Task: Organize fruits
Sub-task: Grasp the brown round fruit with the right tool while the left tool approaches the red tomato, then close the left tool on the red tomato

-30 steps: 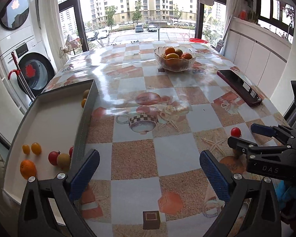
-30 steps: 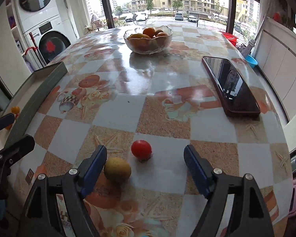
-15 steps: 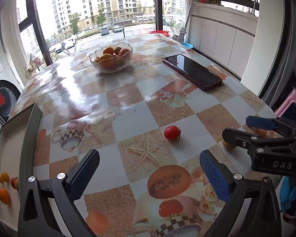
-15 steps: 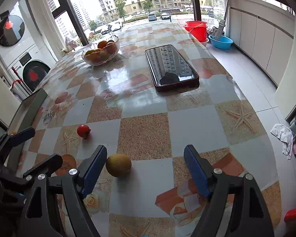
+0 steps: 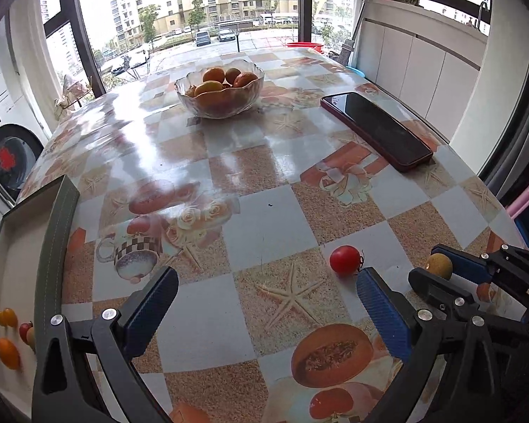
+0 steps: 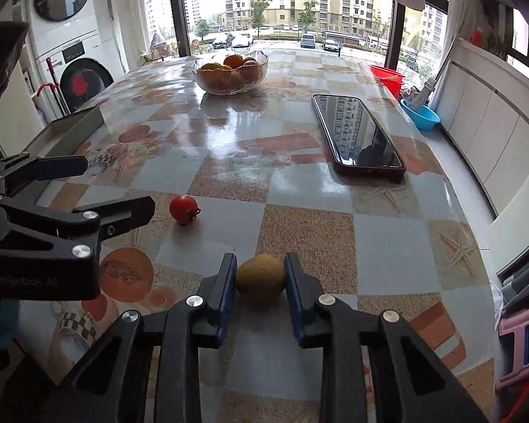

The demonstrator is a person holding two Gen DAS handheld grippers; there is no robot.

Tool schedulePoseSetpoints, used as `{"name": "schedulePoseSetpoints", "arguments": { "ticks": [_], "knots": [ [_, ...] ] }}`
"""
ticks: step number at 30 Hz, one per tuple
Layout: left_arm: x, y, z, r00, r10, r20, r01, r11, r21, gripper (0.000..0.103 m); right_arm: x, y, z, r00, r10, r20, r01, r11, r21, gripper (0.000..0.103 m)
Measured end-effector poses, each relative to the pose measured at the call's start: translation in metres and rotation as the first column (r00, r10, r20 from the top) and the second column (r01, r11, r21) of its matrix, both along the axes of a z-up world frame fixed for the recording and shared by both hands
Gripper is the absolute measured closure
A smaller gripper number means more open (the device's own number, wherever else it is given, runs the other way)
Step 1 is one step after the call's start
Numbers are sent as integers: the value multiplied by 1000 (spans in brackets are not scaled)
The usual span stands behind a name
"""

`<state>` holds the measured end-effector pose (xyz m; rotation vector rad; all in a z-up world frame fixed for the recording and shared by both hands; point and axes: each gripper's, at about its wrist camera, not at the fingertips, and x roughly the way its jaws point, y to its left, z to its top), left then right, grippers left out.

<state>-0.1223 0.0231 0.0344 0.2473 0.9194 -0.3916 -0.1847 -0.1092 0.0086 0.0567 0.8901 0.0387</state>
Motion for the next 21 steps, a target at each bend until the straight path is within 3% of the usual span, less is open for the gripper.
{"name": "schedulePoseSetpoints", "arguments": {
  "ticks": [7,8,10,12,14,18,21],
  "knots": [
    [-1,-32,-12,999,-46,-9,47,998,46,4,-18,-24,3,999,-47,-16,48,996,68,73],
    [0,-34,-14,999,-44,-21,45,998,53,20,-19,-25,3,999,-51,-17,52,996,68,73],
    [4,-34,-16,998,-27,-51,28,999,28,30,-20,-27,4,998,-59,-21,61,995,77,73],
    [7,-32,-16,995,-26,-92,25,1000,-15,57,-20,-28,5,997,-67,-27,69,993,96,73],
    [7,-32,-14,994,-35,-101,34,999,-8,82,-20,-29,6,997,-73,-34,77,991,114,73],
    [4,-14,-10,988,-33,-153,22,997,-79,82,-21,-25,13,996,-80,-35,84,988,133,73],
    [-4,4,-3,989,-17,-144,3,996,-94,82,-21,-18,18,997,-68,-35,72,989,127,73]
  ]
}}
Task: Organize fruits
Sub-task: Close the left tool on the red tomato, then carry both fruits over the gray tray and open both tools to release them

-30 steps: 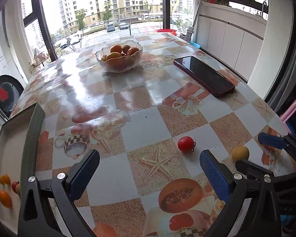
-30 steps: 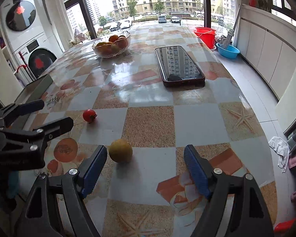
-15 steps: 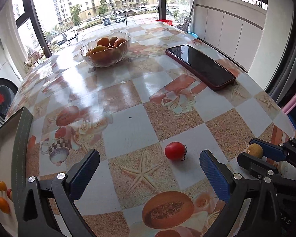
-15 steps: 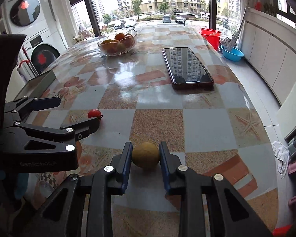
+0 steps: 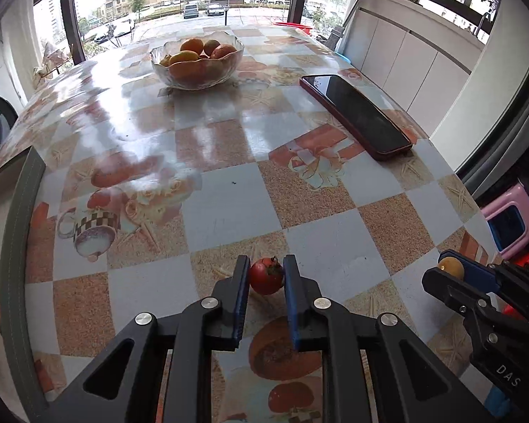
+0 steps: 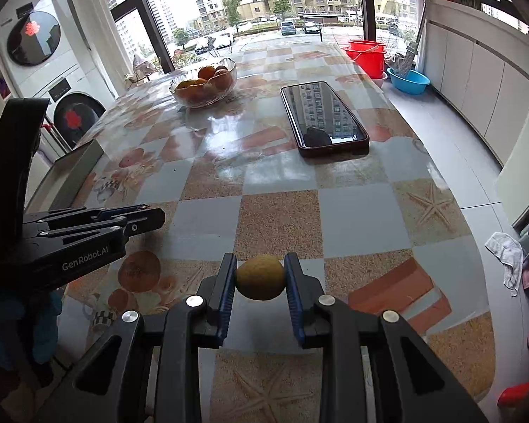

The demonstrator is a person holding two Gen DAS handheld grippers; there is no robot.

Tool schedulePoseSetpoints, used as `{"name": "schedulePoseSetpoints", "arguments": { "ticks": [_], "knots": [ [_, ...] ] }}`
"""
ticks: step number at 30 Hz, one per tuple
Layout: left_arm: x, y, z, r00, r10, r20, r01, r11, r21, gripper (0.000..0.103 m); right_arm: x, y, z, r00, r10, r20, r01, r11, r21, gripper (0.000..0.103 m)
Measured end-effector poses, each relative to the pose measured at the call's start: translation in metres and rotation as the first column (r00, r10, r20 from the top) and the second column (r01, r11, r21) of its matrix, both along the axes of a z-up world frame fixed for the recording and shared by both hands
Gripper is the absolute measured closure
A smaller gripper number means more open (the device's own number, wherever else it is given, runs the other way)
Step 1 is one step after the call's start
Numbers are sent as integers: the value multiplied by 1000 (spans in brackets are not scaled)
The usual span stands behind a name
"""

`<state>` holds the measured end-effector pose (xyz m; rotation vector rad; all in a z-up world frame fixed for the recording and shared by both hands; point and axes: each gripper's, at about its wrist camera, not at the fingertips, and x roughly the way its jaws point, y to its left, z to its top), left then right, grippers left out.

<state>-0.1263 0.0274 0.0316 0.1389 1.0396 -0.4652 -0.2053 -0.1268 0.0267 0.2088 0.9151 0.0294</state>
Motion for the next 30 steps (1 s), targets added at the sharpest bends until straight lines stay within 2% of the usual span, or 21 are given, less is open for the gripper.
{"name": "schedulePoseSetpoints", "arguments": {
  "ticks": [7,17,24,30],
  "knots": [
    [-12,53,16,998,59,17,-58,997,-56,82,9,30,7,999,44,-6,-44,999,-7,73],
    [-10,122,36,987,148,55,-142,984,-111,82,20,75,20,994,112,-16,-112,994,1,73],
    [-7,181,52,961,246,124,-236,967,-93,82,40,119,37,981,193,-5,-192,981,37,73],
    [-7,228,52,934,327,141,-319,944,-79,82,58,176,46,952,307,1,-307,951,27,73]
  ]
}}
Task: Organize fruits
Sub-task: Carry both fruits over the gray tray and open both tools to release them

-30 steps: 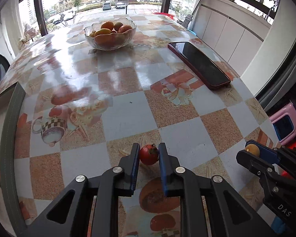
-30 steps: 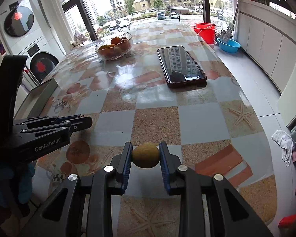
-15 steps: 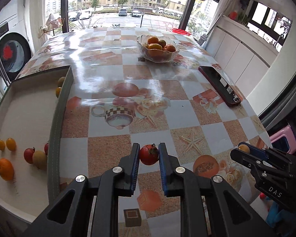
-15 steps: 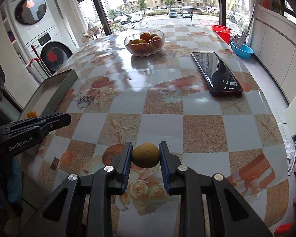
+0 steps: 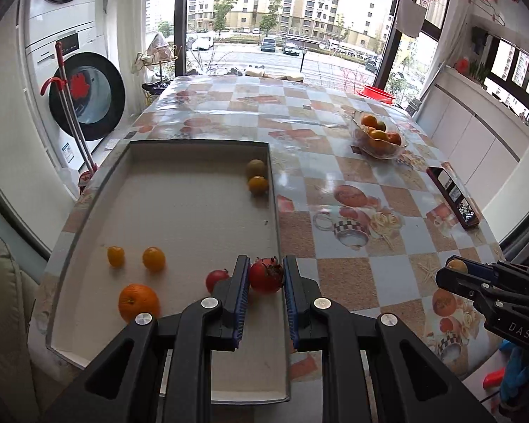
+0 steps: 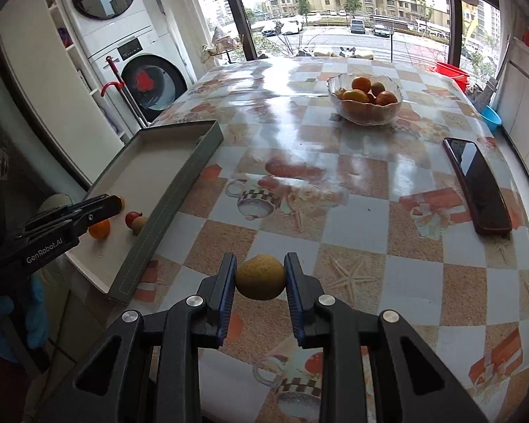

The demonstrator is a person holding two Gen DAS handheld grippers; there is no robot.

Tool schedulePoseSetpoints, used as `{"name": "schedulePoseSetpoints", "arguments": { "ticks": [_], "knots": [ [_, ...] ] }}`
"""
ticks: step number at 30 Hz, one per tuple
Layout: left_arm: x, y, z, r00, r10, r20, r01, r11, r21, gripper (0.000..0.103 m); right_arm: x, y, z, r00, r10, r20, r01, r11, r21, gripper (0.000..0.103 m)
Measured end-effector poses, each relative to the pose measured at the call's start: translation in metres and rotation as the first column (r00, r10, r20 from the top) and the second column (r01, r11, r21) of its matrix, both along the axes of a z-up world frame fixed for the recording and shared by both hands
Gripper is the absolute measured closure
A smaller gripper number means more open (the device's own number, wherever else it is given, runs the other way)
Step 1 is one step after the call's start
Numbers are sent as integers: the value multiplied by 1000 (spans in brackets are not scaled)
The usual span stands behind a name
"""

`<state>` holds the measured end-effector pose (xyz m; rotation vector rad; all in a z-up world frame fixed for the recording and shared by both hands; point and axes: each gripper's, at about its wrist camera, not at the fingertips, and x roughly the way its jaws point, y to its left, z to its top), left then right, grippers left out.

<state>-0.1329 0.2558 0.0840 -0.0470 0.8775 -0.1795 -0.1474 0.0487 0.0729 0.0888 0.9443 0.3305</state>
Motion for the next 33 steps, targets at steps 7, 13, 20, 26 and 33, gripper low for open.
{"name": "schedulePoseSetpoints", "arguments": {
  "ticks": [7,13,20,26,33],
  "knots": [
    [9,45,2,995,96,10,-96,995,34,82,26,65,18,992,125,21,-125,992,-22,73],
    [24,70,3,989,147,6,-147,987,66,82,59,112,19,982,190,-4,-190,982,-19,73],
    [41,77,-14,988,153,-15,-151,984,91,82,86,149,-6,973,222,-70,-224,974,-31,73],
    [49,78,-27,988,146,-40,-142,986,85,82,97,157,-29,967,224,-123,-230,972,-38,73],
    [49,74,-38,989,130,-68,-124,988,90,82,91,155,-38,962,223,-157,-235,970,-63,73]
  ]
}}
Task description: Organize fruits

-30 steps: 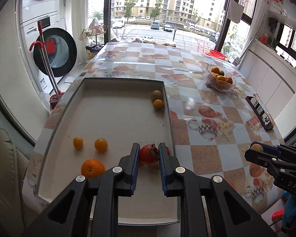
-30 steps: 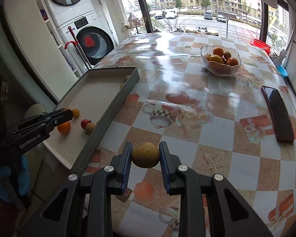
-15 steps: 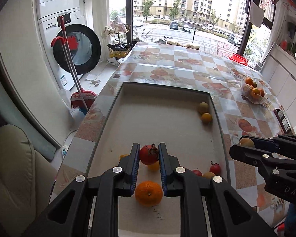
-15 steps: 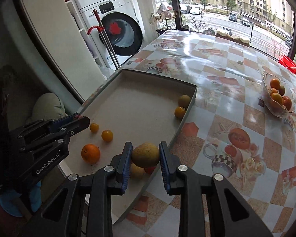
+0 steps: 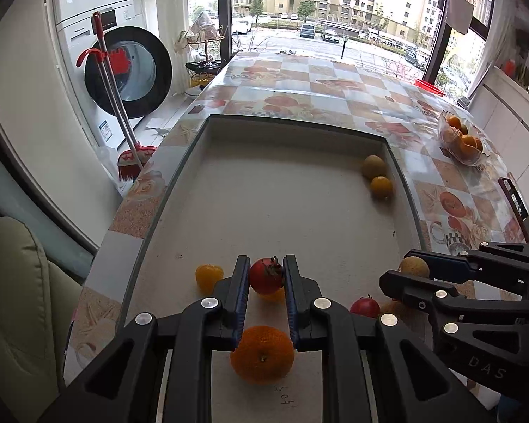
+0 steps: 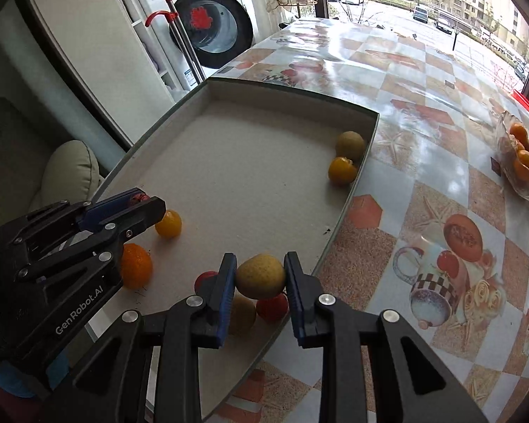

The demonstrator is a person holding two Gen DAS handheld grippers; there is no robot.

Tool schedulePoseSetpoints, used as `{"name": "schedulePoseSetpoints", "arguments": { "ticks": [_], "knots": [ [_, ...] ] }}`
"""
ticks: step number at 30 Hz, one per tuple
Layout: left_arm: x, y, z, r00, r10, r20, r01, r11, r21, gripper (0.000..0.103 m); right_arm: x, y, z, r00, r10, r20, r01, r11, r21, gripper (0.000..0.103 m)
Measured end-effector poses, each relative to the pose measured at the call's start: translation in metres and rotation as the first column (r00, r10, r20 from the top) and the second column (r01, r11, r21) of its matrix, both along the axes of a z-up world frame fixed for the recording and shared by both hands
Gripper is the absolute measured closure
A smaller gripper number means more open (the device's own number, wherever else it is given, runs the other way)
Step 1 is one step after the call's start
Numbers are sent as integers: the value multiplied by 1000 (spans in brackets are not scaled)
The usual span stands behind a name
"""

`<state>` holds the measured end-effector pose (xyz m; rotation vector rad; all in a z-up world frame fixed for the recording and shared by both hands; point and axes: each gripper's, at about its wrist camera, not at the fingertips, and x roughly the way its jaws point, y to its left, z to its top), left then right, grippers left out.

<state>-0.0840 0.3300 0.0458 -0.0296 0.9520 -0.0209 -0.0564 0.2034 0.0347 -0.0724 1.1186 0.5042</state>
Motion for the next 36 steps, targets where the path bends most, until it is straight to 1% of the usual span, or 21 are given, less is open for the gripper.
{"name": "schedulePoseSetpoints", "arguments": {
  "ticks": [5,8,13,15,17,18,19,20,21,22,23,24,25,26,27,28,30,33,36],
  "knots": [
    [-2,-1,0,1000,-12,3,12,1000,1,82,-8,-4,0,1000,8,-14,-8,1000,-25,73],
    [0,0,2,1000,-7,7,8,1000,-8,82,-8,-7,2,1000,2,-22,-3,1000,-22,73],
    [5,-3,1,1000,-10,10,11,1000,-4,82,2,-6,7,1000,-30,6,30,999,-19,73],
    [8,-6,0,1000,-11,7,11,1000,5,82,3,-1,7,999,-27,23,28,999,-38,72],
    [8,-8,-1,1000,-3,14,3,1000,24,82,4,3,5,999,-22,29,24,998,-62,59],
    [9,-9,-2,1000,1,14,-2,999,38,82,4,4,5,999,-16,35,18,999,-50,47],
    [9,-8,-3,1000,9,14,-9,999,50,82,2,4,7,999,-21,47,24,998,-61,43],
    [9,-7,-3,1000,15,17,-16,998,54,82,0,4,9,997,-21,68,26,997,-76,42],
    [8,-4,-4,1000,21,19,-22,999,50,82,-2,5,13,995,-18,96,27,995,-94,37],
    [8,-2,-4,999,27,23,-27,999,43,82,-5,5,16,991,-23,130,40,991,-129,26],
    [7,1,-4,999,34,27,-36,998,44,79,-7,4,19,985,-35,166,63,985,-163,14],
    [7,3,-4,998,44,35,-46,997,54,54,-8,2,23,980,-47,192,82,981,-178,11],
    [5,4,-3,997,56,54,-59,996,68,34,-9,-2,26,976,-64,207,103,978,-183,8],
    [1,6,0,993,69,100,-77,994,81,11,-8,-7,27,974,-87,210,127,974,-186,7],
    [-5,6,4,985,71,157,-85,993,84,11,-7,-12,26,972,-113,205,153,969,-191,6],
    [-8,5,7,980,64,187,-82,993,89,11,-4,-18,24,972,-140,191,177,965,-195,3],
    [-8,-1,9,979,44,201,-68,991,113,11,1,-27,16,975,-175,139,198,964,-179,0],
    [-3,-11,1,984,-6,178,-25,985,170,11,1,-31,-1,980,-189,63,198,963,-184,0],
    [2,-18,-15,994,-37,108,13,977,212,11,-6,-29,-14,985,-171,38,175,959,-222,0]
  ]
}}
